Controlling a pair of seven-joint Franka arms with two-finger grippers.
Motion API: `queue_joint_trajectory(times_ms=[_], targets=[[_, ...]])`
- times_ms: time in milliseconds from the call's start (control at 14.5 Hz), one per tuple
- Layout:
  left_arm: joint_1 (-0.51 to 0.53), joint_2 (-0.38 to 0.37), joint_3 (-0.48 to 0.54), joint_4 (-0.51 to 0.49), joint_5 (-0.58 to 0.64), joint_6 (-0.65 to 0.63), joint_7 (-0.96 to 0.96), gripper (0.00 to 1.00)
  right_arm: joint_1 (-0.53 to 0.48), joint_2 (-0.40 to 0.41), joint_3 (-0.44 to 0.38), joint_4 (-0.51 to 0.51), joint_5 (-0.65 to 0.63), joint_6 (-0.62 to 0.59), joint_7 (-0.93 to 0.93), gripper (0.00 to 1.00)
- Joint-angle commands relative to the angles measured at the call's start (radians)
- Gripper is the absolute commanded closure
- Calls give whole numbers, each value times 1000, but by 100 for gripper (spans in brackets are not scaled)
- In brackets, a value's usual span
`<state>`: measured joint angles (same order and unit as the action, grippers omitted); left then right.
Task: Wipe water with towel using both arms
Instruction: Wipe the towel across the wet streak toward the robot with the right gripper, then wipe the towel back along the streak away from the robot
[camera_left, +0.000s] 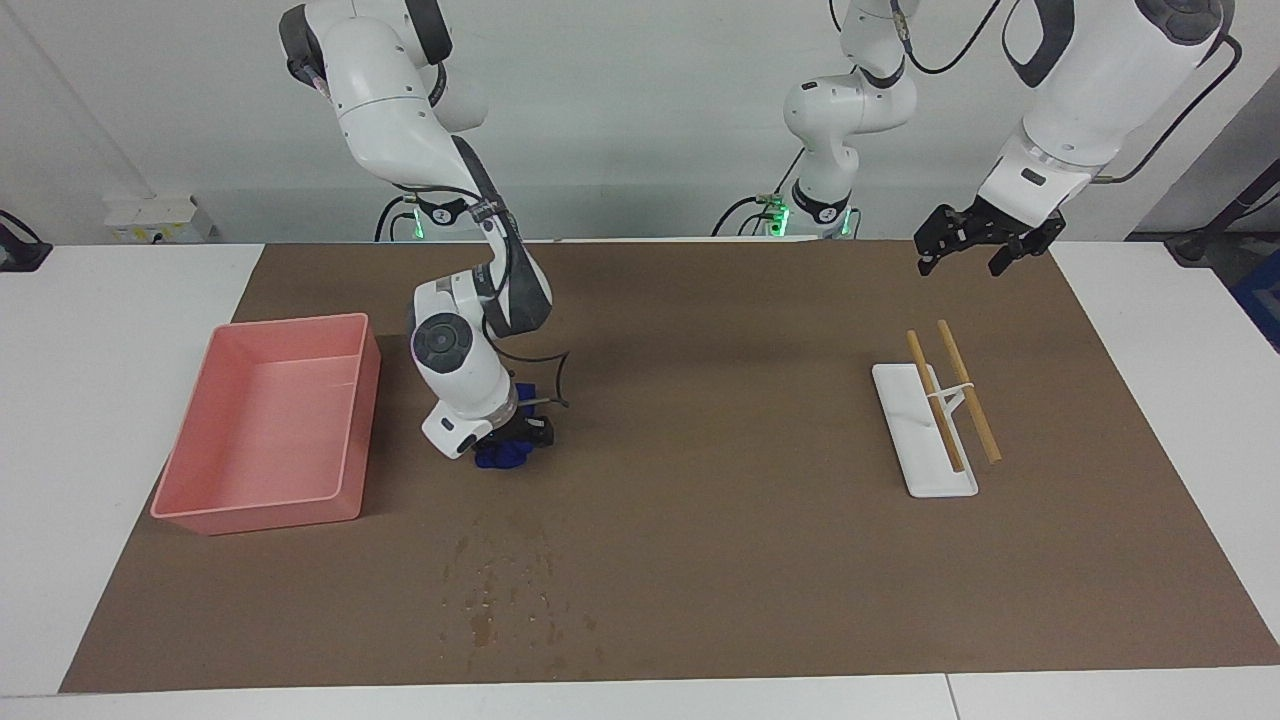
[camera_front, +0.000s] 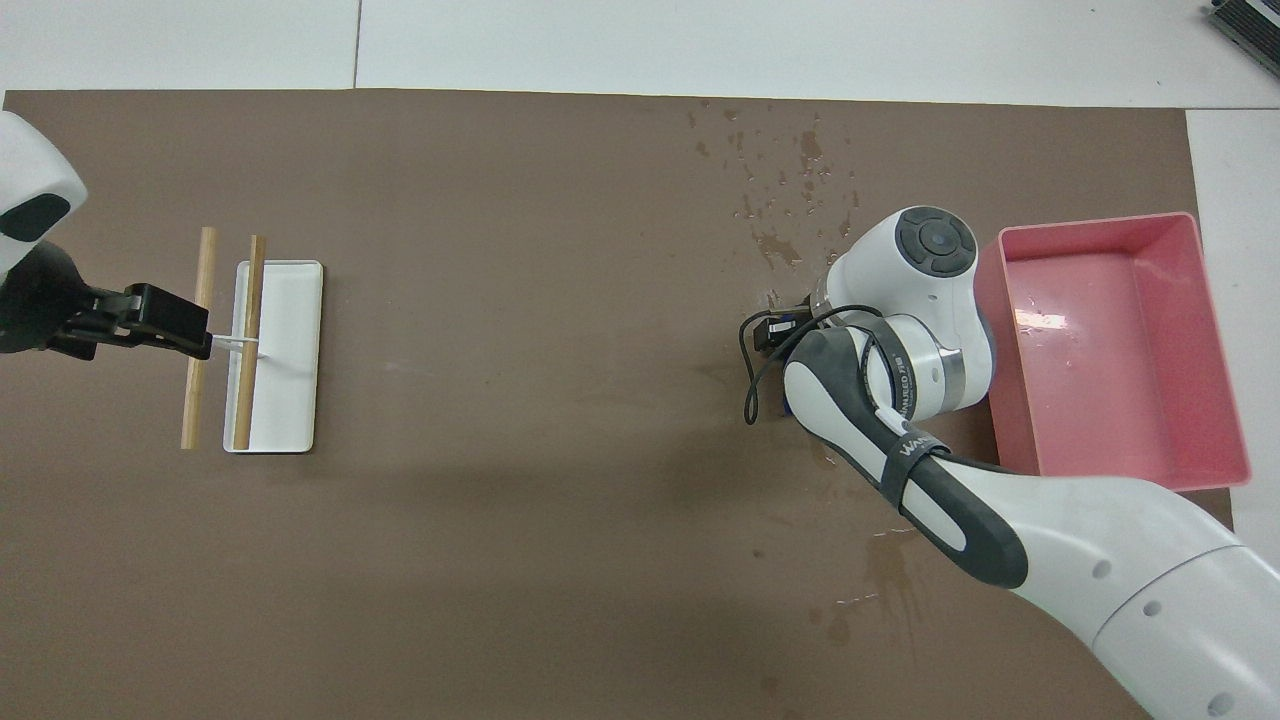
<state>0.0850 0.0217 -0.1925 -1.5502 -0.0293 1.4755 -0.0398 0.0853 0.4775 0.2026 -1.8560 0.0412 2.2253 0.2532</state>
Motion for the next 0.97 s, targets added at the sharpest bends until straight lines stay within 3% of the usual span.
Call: queue_joint_trajectory(times_ms=[0, 277, 484, 899], targets=[[-2, -14, 2, -14, 17, -6, 3, 0, -4, 0, 14, -155, 35, -21, 23, 100], [-2, -14, 2, -14, 17, -6, 3, 0, 5, -43, 14, -245, 37, -24, 35, 100], [-2, -14, 2, -14, 17, -6, 3, 0, 57, -143, 14, -290, 37, -96, 98, 100], [-2, -14, 2, -14, 17, -6, 3, 0, 59, -296, 12, -367, 37, -212, 92, 100]])
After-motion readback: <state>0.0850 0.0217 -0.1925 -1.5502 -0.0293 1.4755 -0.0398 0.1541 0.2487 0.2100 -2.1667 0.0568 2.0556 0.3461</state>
